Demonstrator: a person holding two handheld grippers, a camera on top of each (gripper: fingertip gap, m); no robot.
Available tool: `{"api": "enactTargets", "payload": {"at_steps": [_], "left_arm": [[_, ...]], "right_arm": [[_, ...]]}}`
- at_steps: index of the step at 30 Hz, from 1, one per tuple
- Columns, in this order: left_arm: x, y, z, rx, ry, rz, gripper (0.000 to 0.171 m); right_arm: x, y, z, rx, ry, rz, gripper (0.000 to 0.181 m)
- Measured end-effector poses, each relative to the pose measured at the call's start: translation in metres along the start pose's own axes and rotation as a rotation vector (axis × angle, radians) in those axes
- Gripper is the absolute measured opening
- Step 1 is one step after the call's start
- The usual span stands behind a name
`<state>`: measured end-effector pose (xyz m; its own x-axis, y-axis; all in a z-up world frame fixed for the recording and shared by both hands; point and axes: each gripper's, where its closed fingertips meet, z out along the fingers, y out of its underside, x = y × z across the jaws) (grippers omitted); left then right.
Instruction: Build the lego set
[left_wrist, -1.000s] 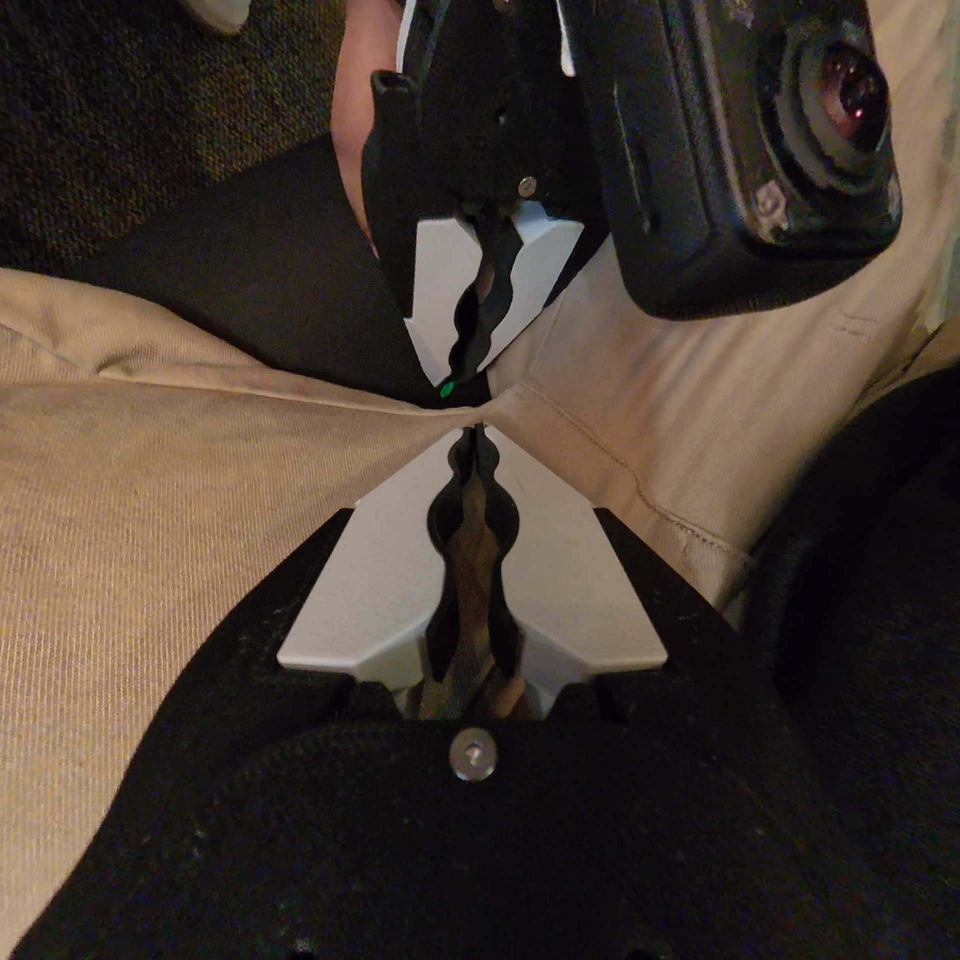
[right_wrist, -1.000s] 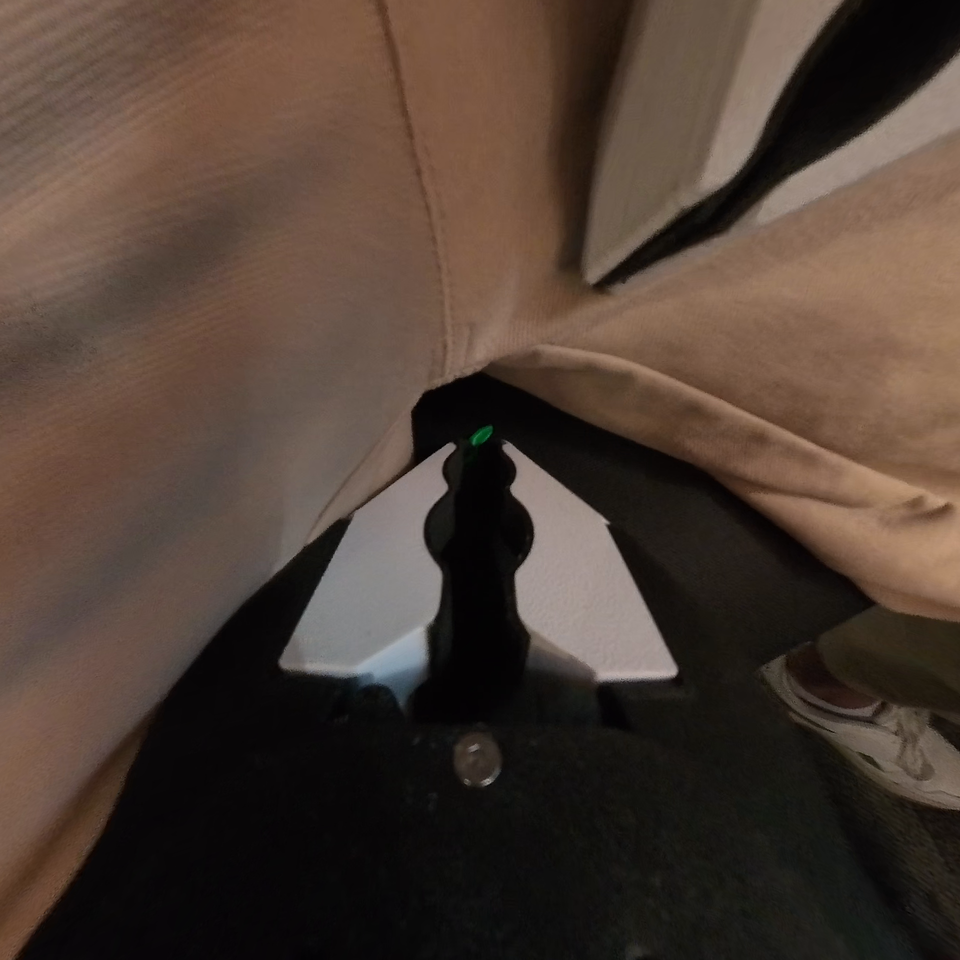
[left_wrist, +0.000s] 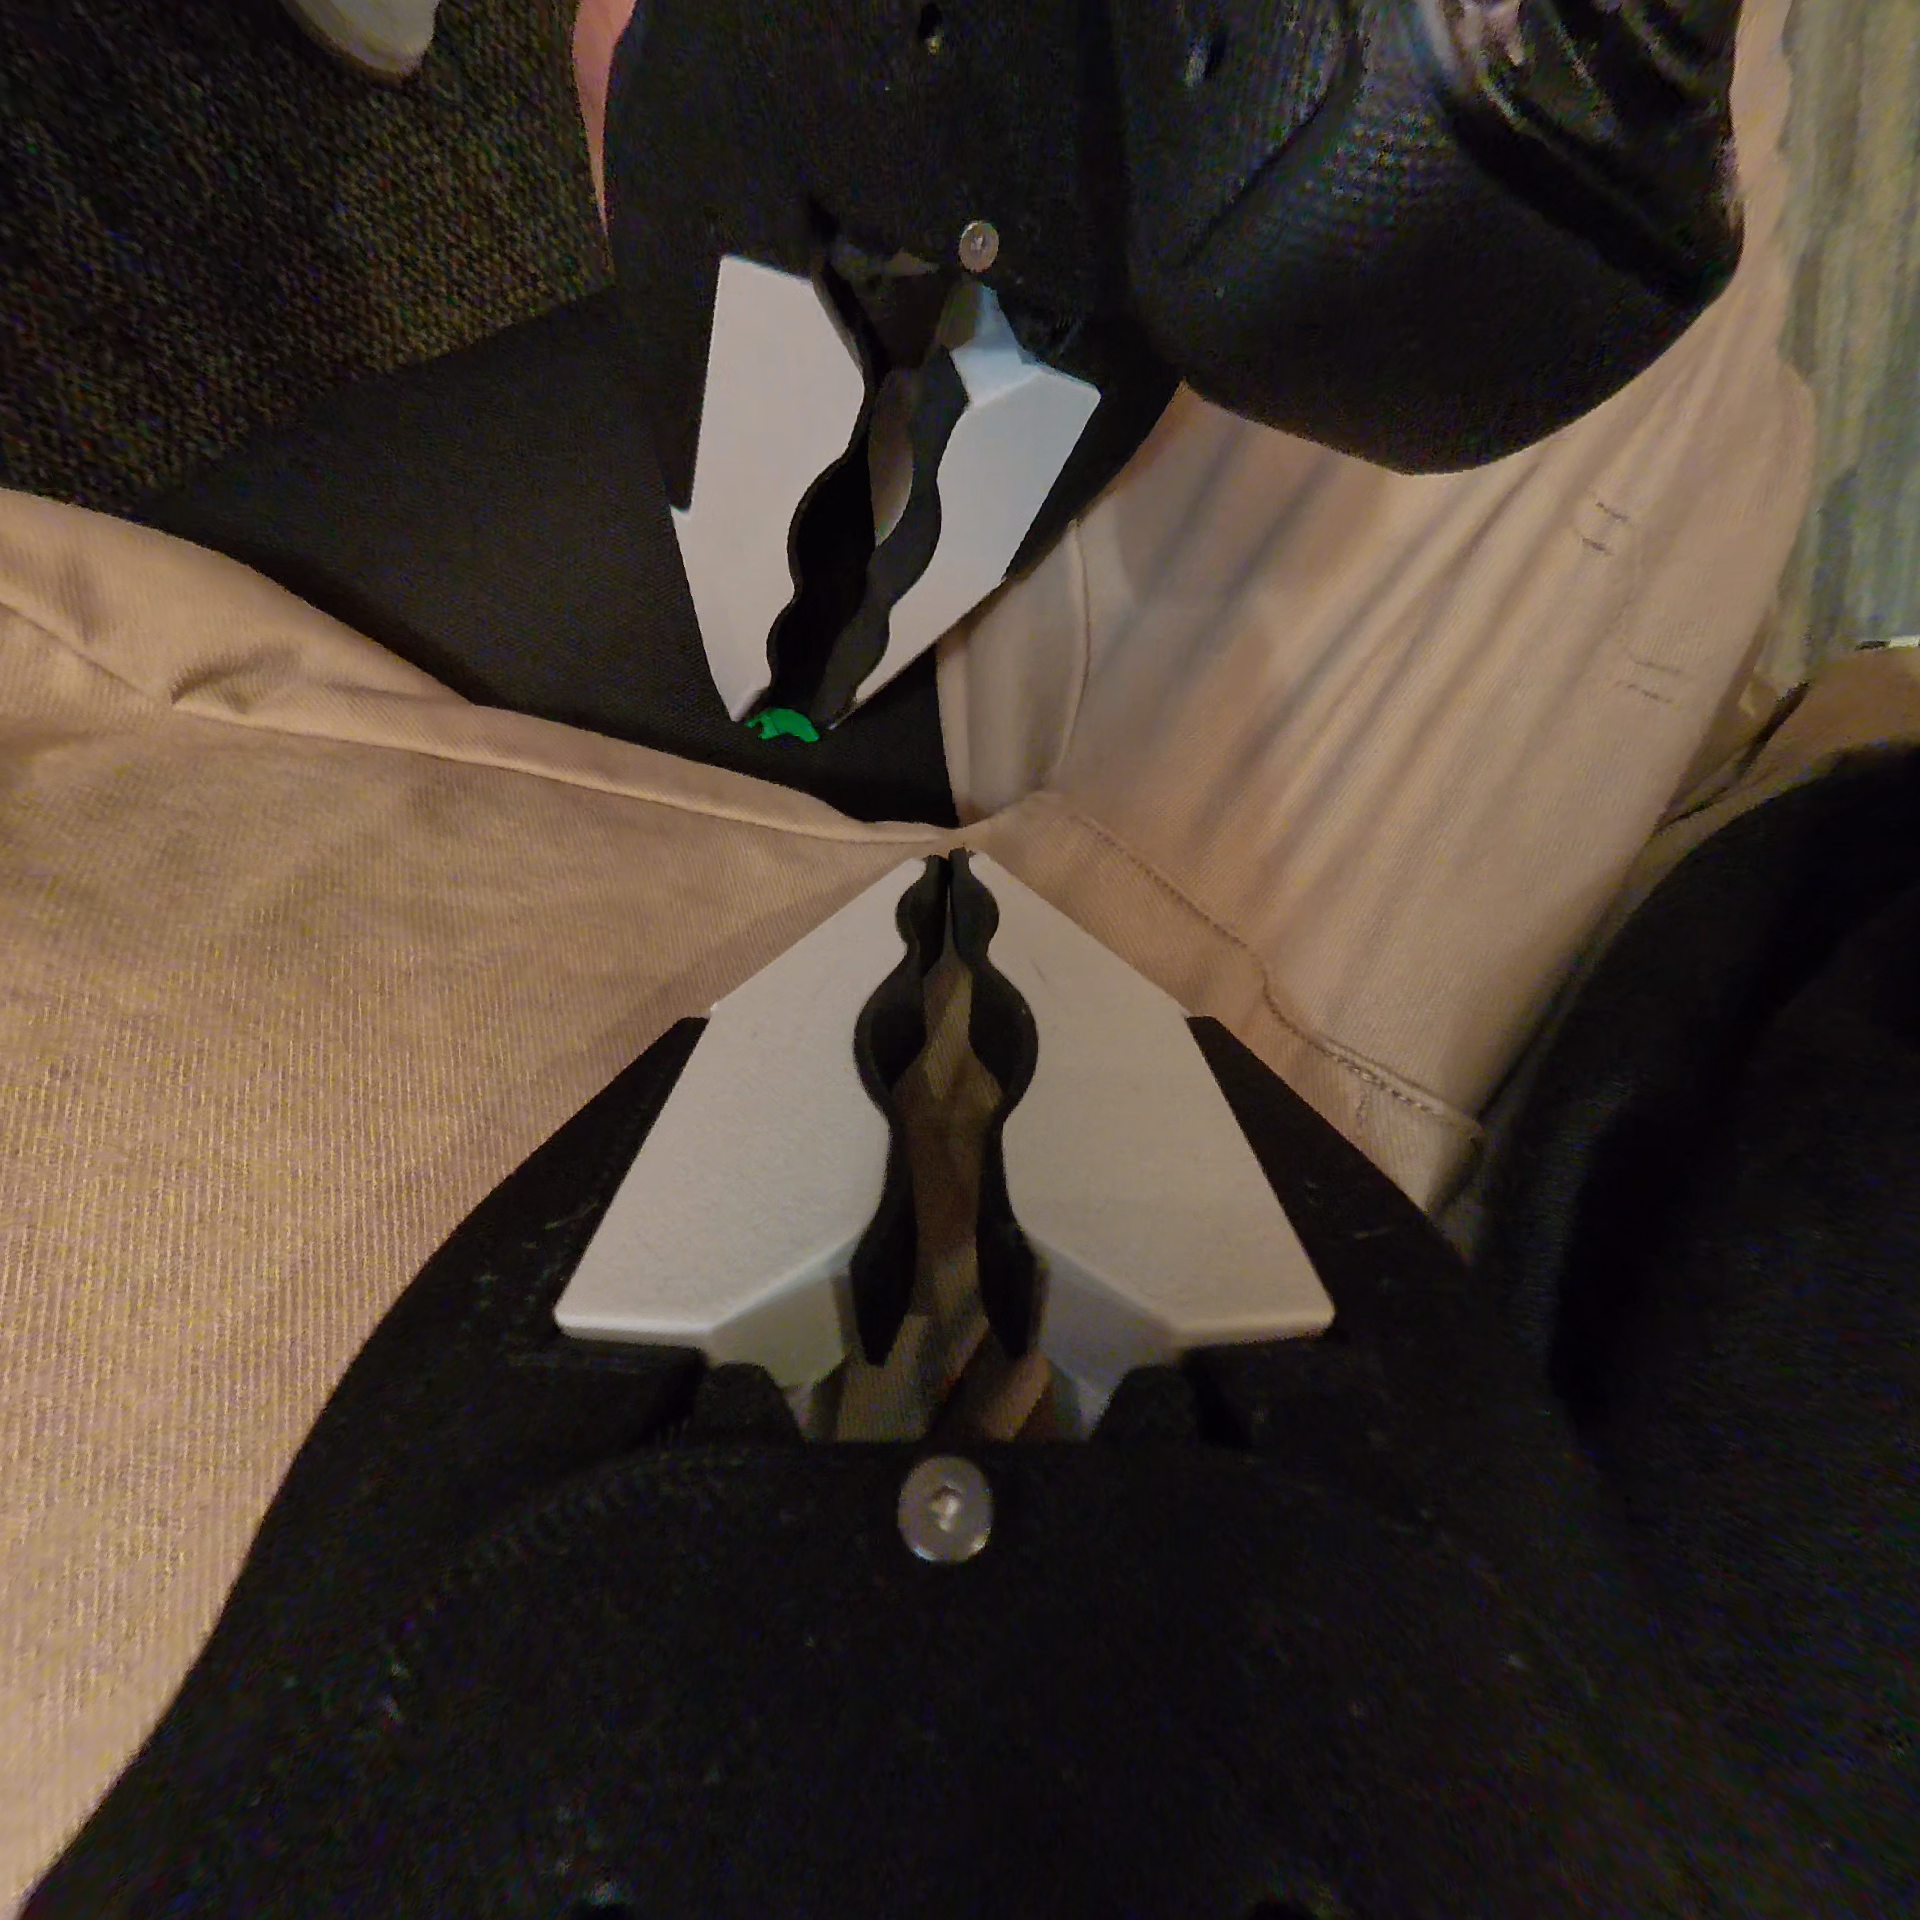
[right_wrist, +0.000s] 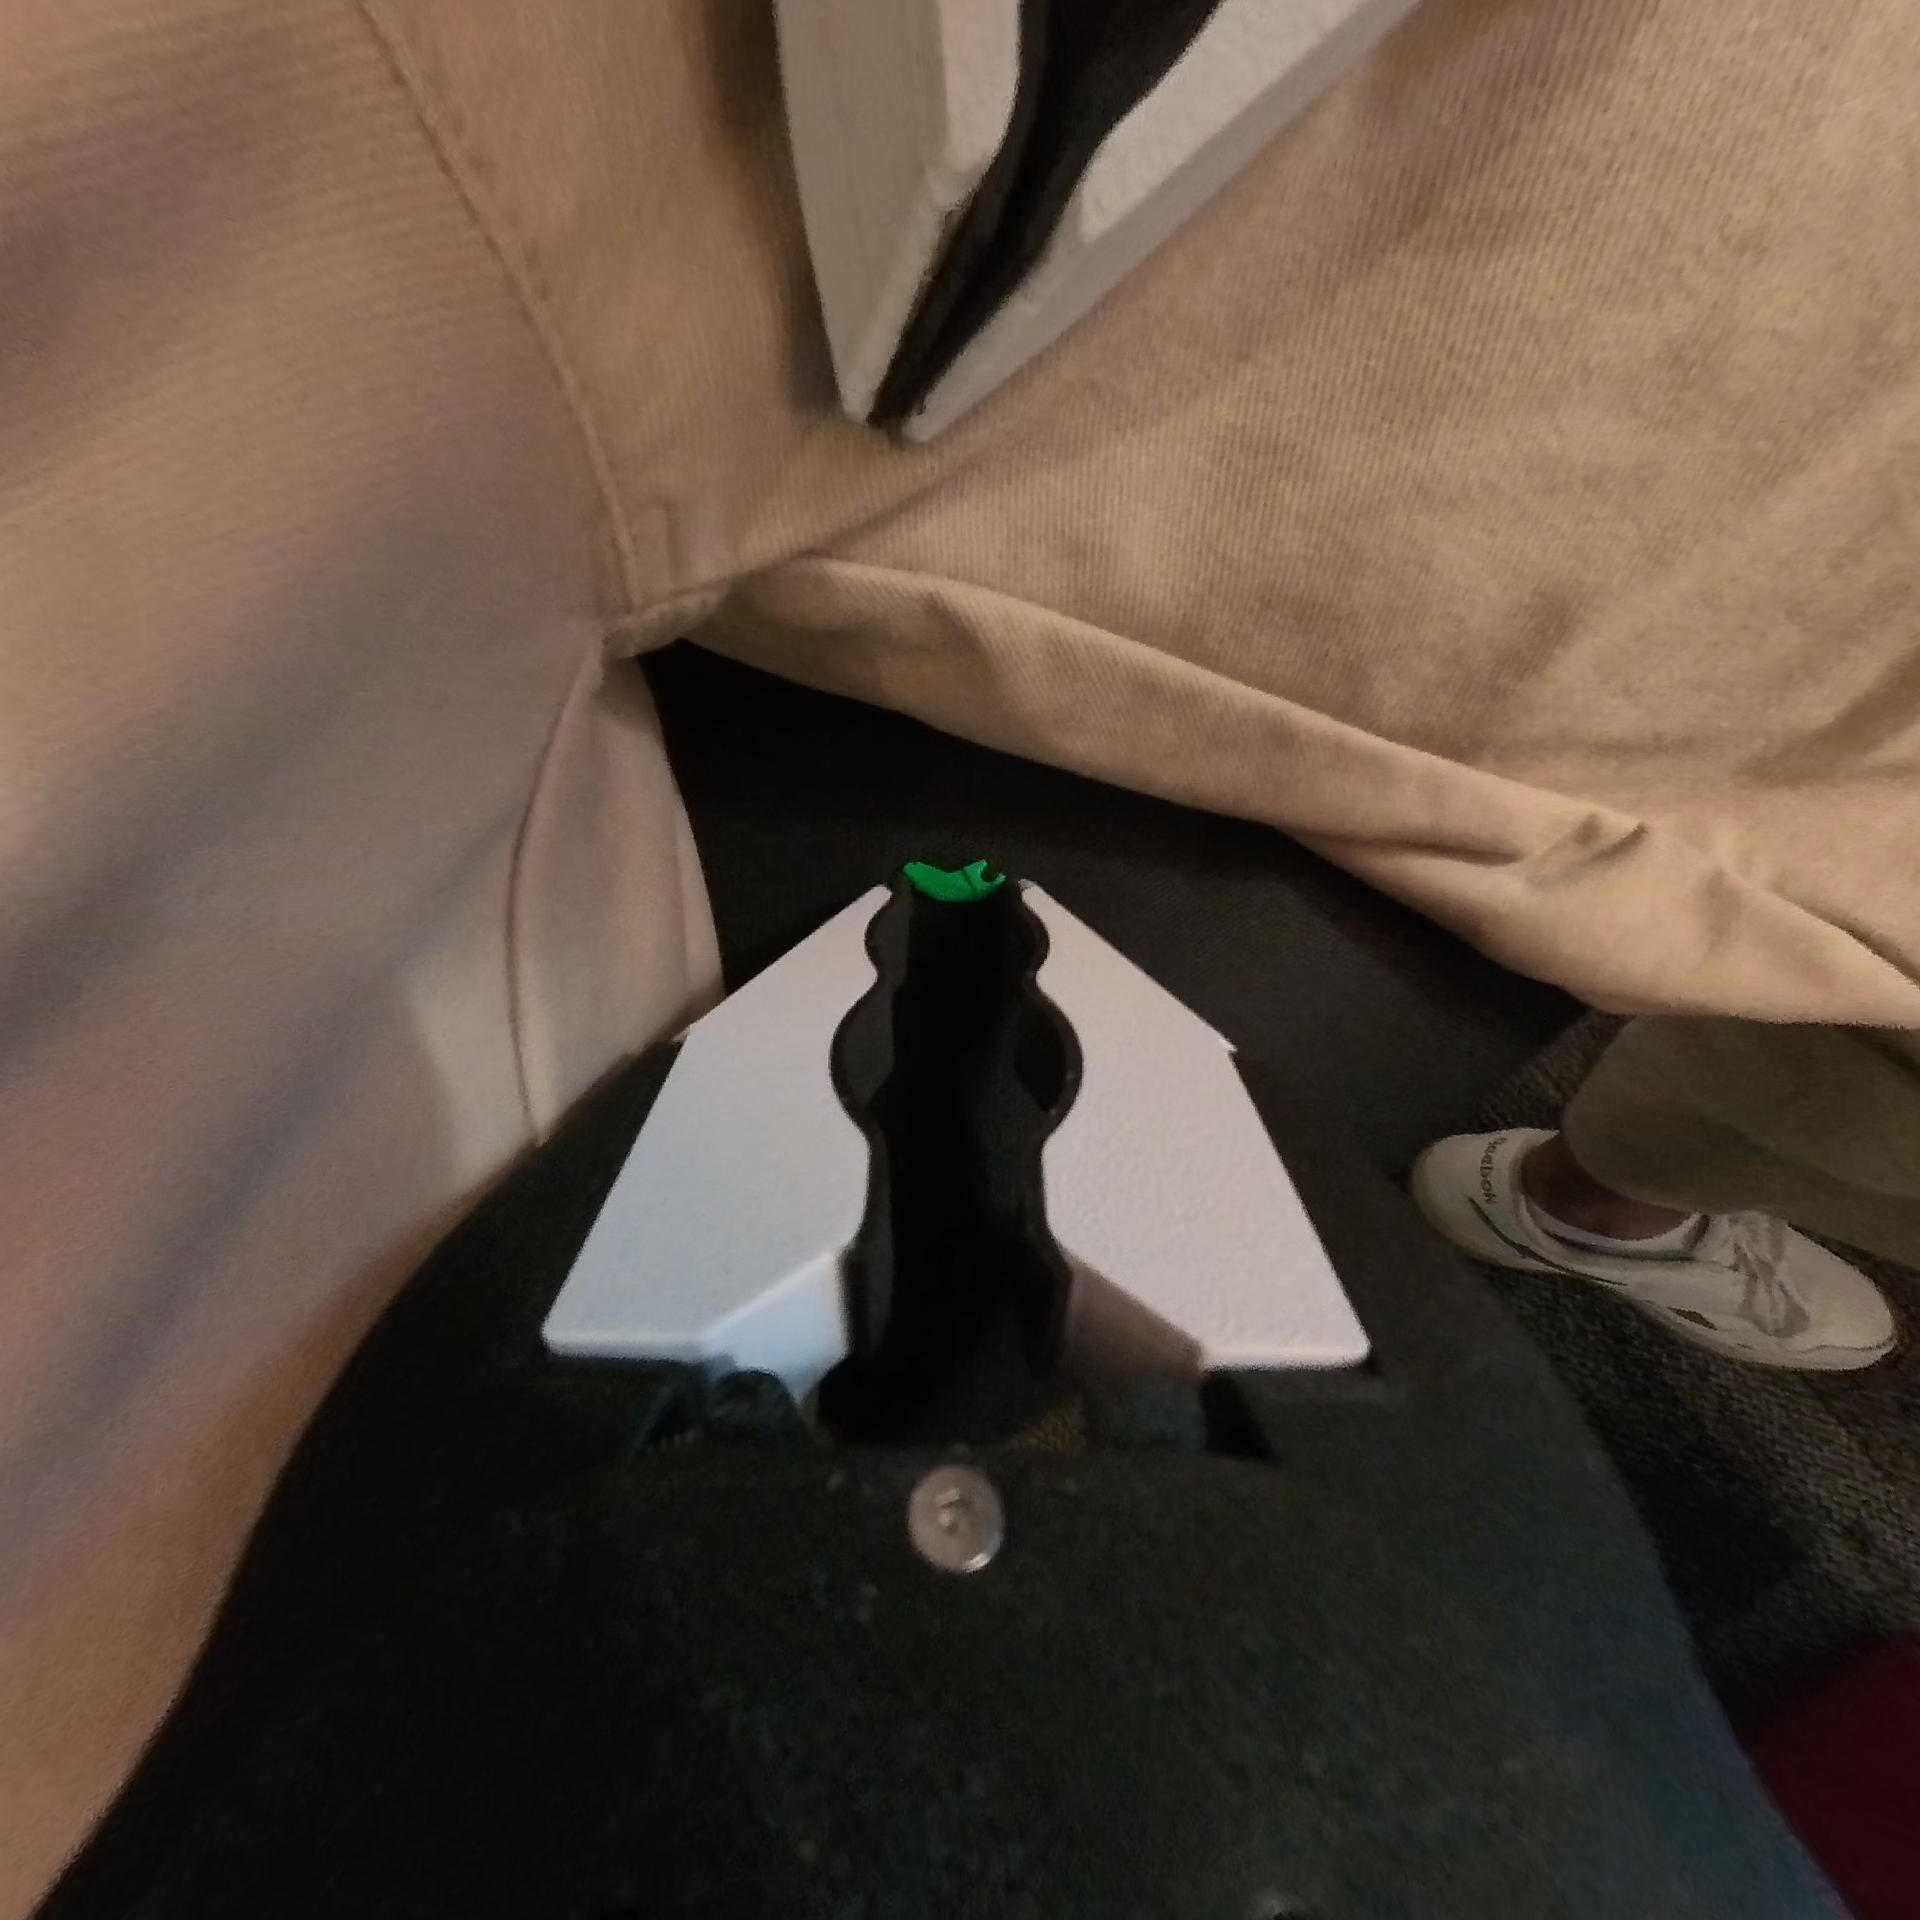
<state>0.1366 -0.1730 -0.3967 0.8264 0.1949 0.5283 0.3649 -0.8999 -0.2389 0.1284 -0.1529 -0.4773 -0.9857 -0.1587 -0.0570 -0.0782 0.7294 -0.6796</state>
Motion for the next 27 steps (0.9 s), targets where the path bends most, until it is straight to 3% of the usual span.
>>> {"api": "enactTargets", "payload": {"at_steps": [14, 18, 27], "left_arm": [[0.0001, -0.0001, 0.001, -0.003, 0.002, -0.002, 0.003], [-0.0007, 0.0002, 0.0009, -0.001, 0.004, -0.01, 0.003], [-0.0013, 0.0012, 0.0013, 0.002, 0.004, -0.018, 0.003]], "right_arm": [[0.001, -0.0037, 0.0026, 0.017, -0.025, 0.028, 0.016], [-0.0016, -0.0069, 0.0049, 0.017, -0.049, 0.021, 0.027], [0.0038, -0.0084, 0.0088, 0.022, -0.033, -0.029, 0.018]]}}
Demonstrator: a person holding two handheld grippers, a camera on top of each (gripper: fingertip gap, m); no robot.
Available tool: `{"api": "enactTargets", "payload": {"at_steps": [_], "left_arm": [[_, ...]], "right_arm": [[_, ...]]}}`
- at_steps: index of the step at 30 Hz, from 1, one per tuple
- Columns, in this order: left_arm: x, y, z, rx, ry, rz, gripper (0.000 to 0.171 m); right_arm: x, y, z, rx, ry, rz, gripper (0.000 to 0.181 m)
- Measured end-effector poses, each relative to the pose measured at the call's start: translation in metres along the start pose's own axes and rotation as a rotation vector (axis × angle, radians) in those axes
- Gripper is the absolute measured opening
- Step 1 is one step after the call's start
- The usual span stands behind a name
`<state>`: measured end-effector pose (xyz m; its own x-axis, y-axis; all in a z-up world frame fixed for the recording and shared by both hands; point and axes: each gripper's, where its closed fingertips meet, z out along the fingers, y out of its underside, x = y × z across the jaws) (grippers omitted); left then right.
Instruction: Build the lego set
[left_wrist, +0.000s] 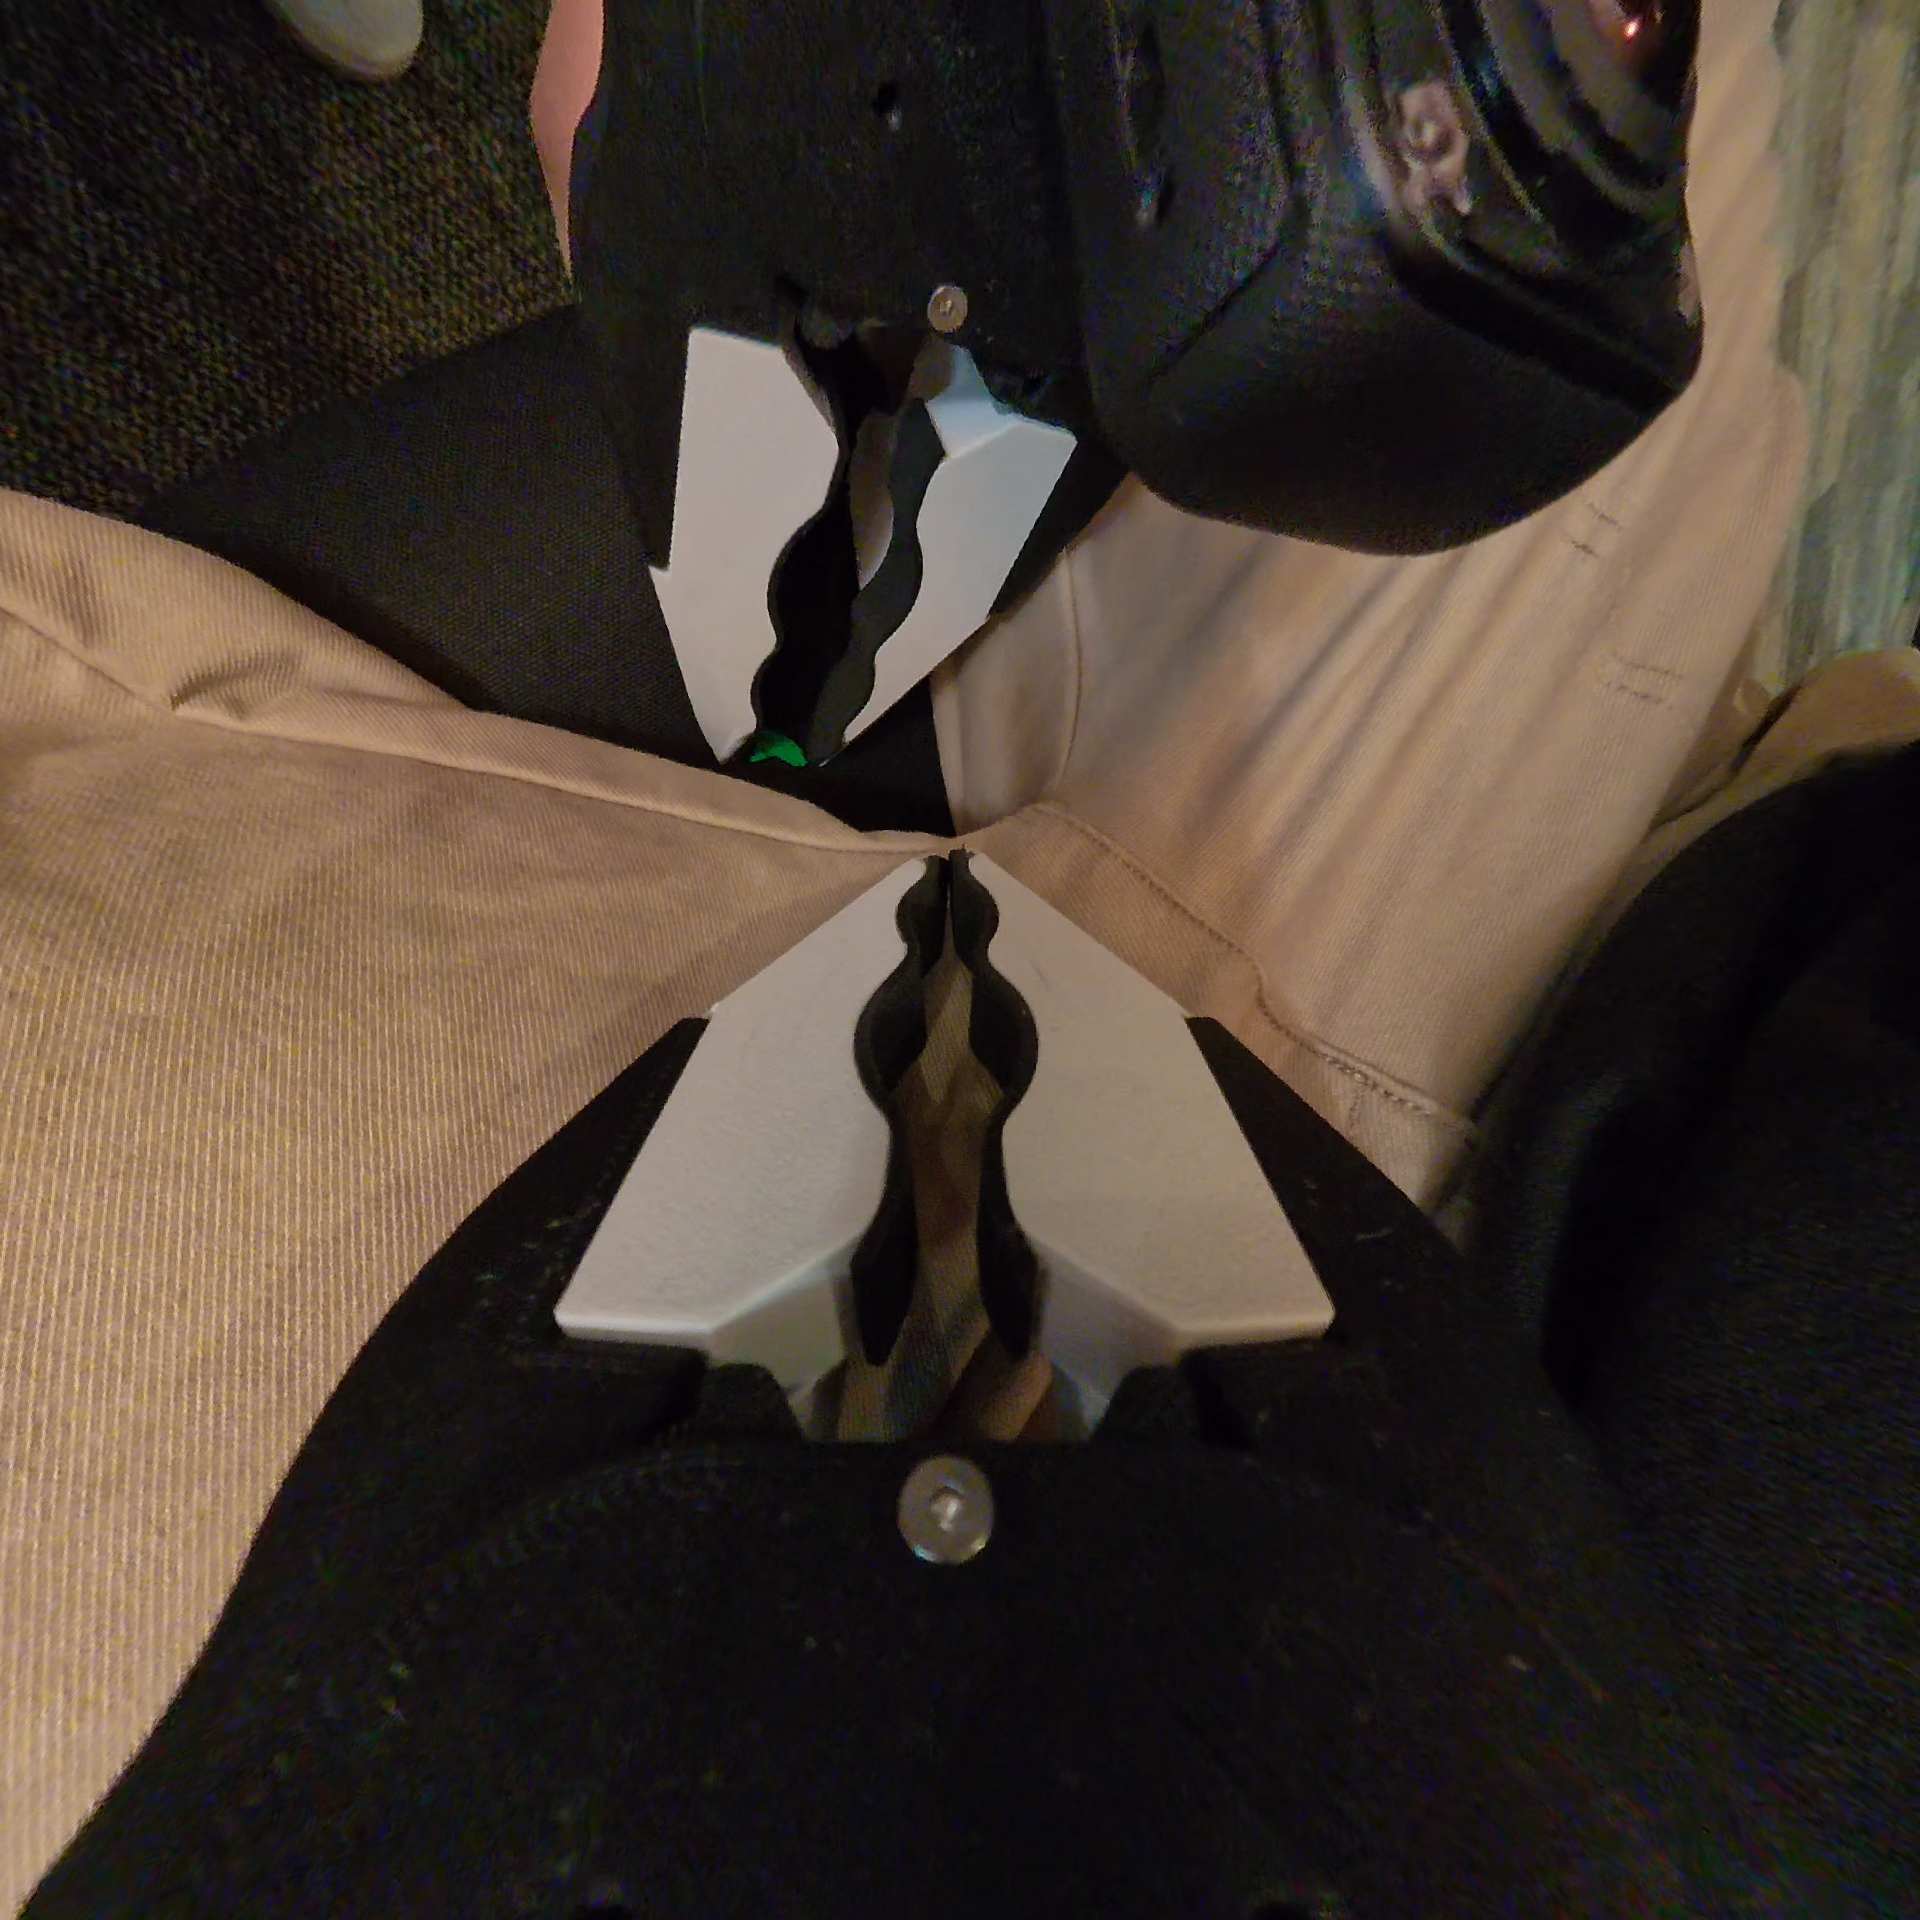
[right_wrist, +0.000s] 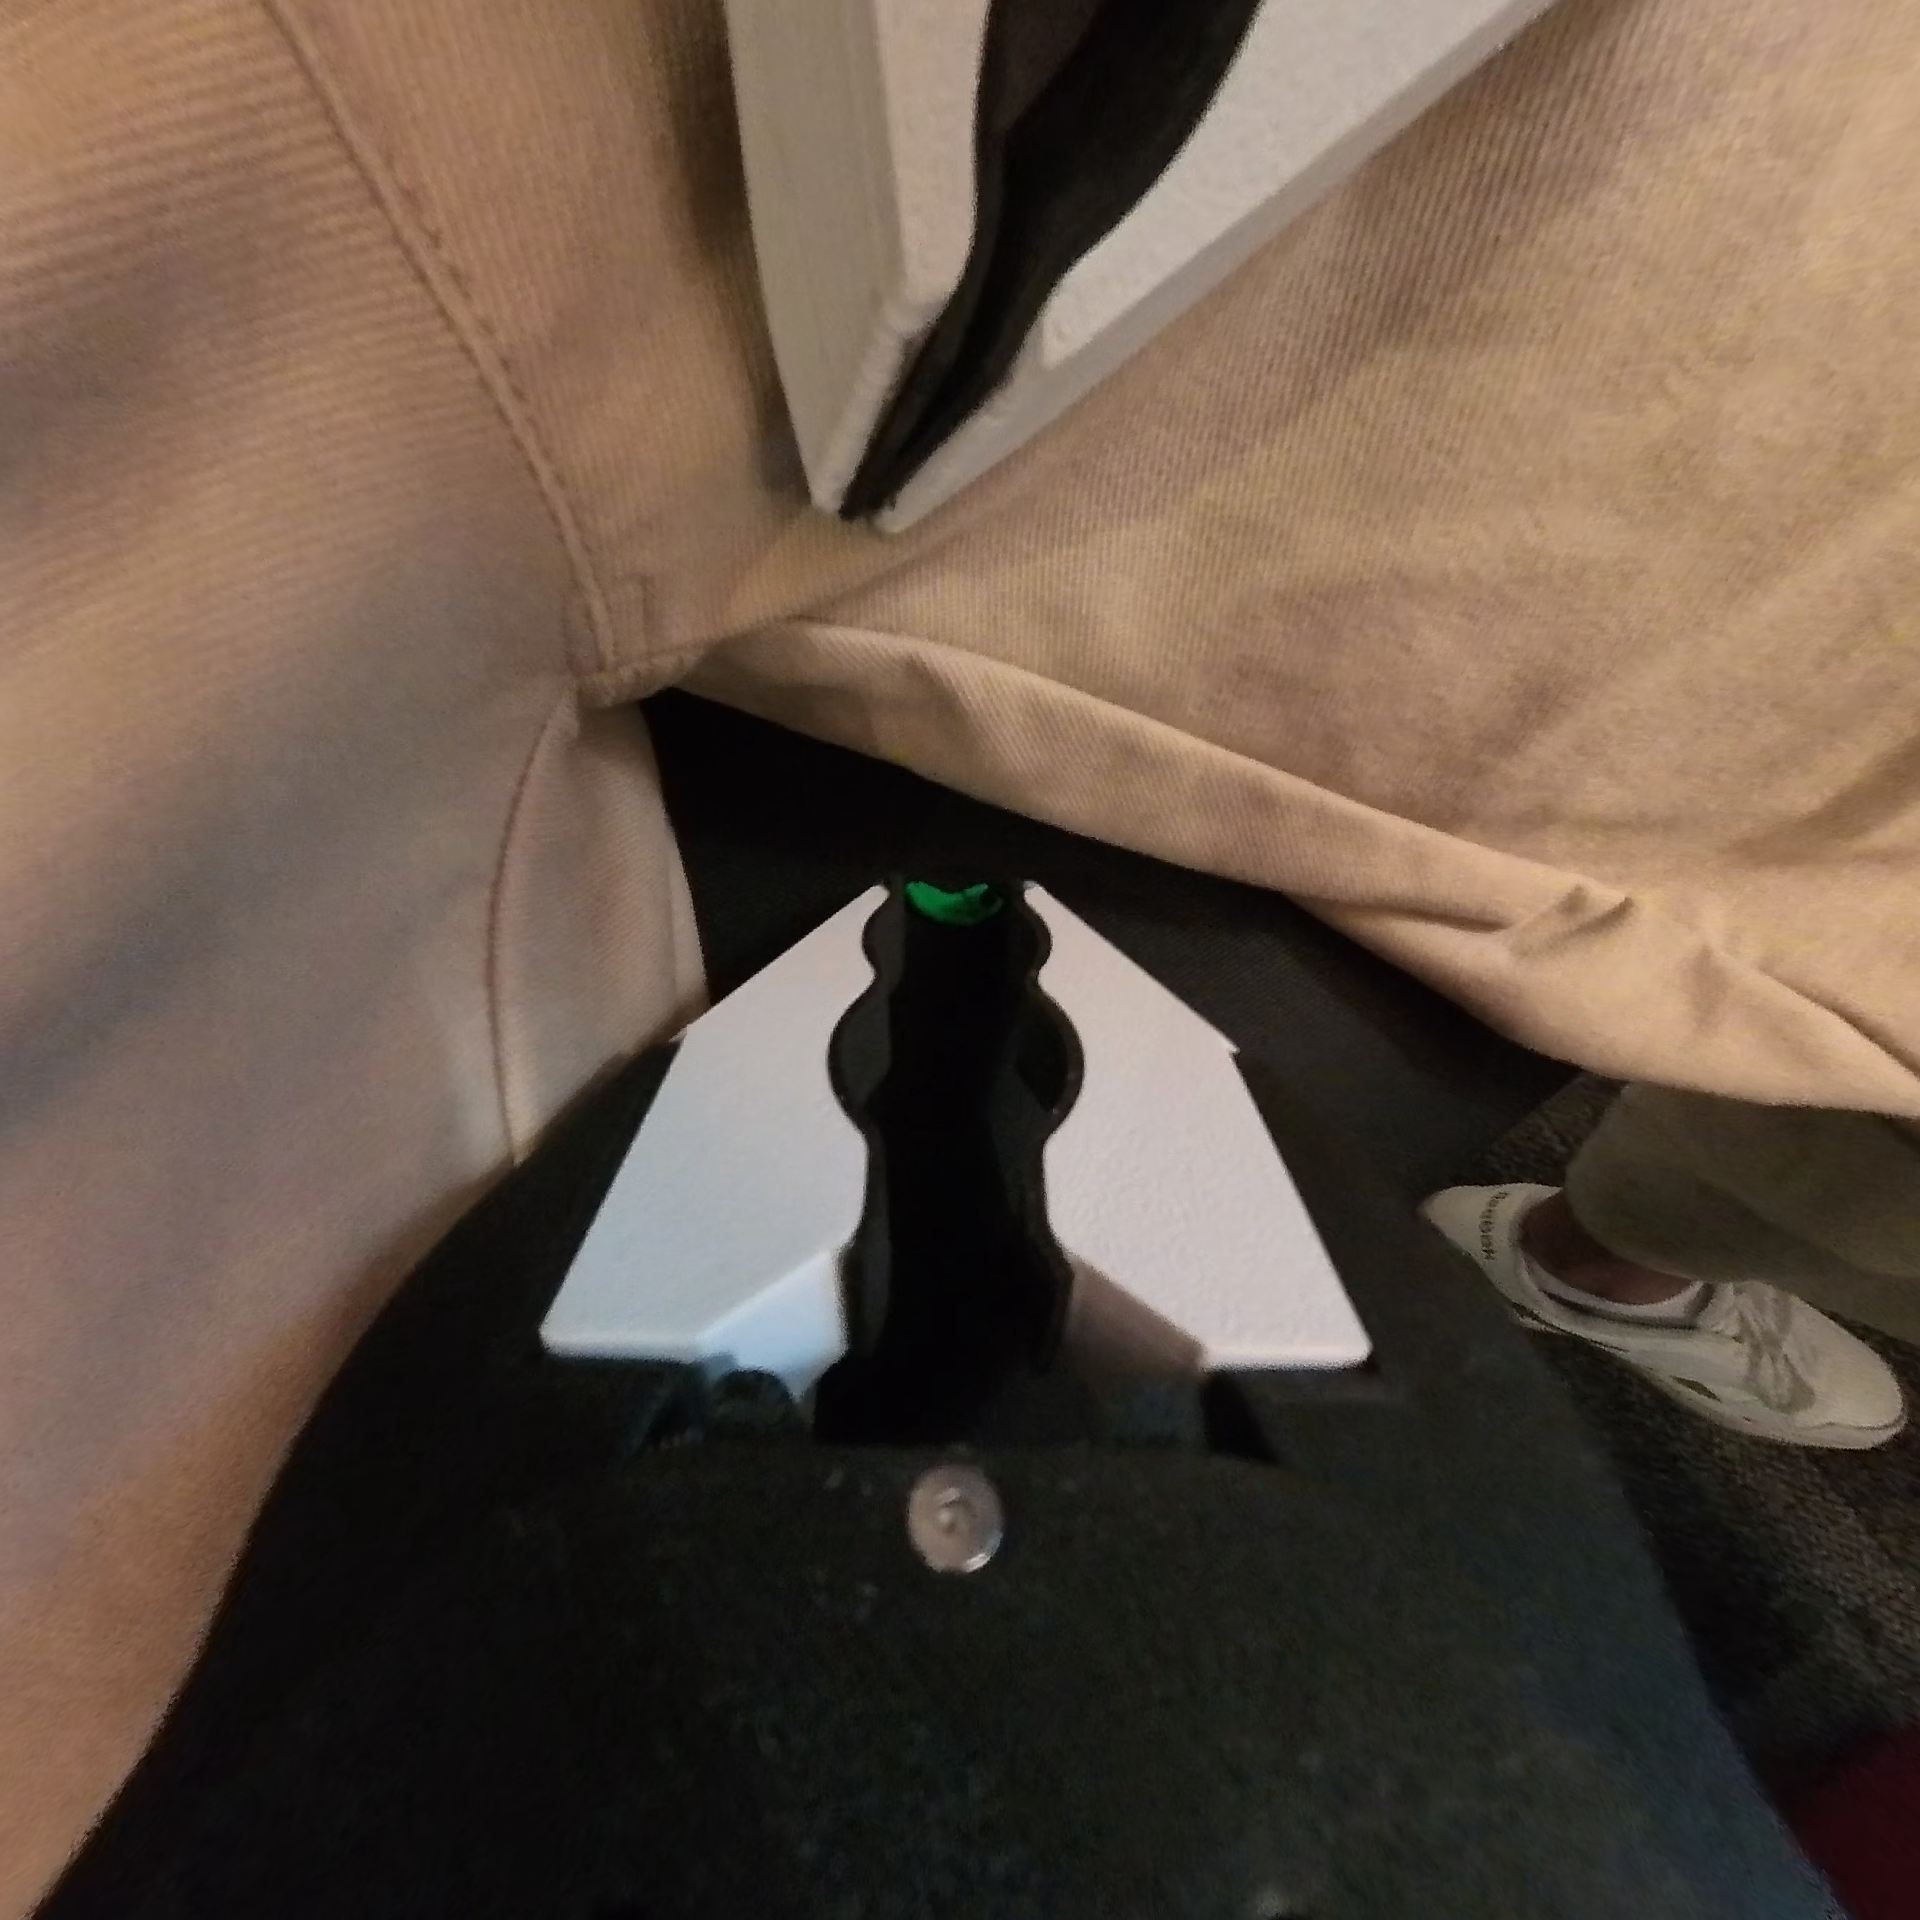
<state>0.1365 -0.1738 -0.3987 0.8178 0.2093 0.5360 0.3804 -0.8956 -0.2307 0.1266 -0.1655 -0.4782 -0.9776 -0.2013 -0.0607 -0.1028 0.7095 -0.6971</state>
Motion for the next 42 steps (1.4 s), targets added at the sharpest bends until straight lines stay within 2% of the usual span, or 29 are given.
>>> {"api": "enactTargets", "payload": {"at_steps": [6, 10, 14, 16, 21, 26, 31, 35, 42], "left_arm": [[0.001, -0.002, -0.001, 0.02, 0.011, -0.001, 0.003], [0.002, -0.013, -0.008, 0.07, 0.055, -0.048, 0.005], [0.004, -0.036, -0.027, 0.189, 0.16, -0.13, 0.03], [-0.001, -0.052, -0.042, 0.283, 0.185, -0.18, 0.033], [-0.021, -0.078, -0.069, 0.422, 0.158, -0.238, 0.029], [0.005, -0.087, -0.071, 0.426, 0.315, -0.201, 0.029], [0.028, -0.091, -0.079, 0.439, 0.443, -0.183, 0.022], [0.043, -0.089, -0.083, 0.437, 0.538, -0.19, 0.002], [0.057, -0.097, -0.102, 0.516, 0.706, -0.207, 0.0]], "right_arm": [[0.002, 0.0, -0.001, -0.014, 0.017, -0.003, 0.017], [0.007, -0.001, -0.008, 0.002, 0.041, 0.039, 0.017], [0.019, -0.014, -0.03, 0.075, 0.119, 0.096, 0.016], [0.026, -0.025, -0.05, 0.128, 0.185, 0.131, 0.016], [0.028, -0.061, -0.109, 0.276, 0.377, 0.206, 0.016], [0.023, -0.09, -0.15, 0.356, 0.525, 0.235, 0.016], [0.016, -0.1, -0.163, 0.335, 0.598, 0.226, 0.016], [0.012, -0.104, -0.167, 0.306, 0.642, 0.206, 0.016], [0.009, -0.117, -0.184, 0.376, 0.741, 0.268, 0.018]]}}
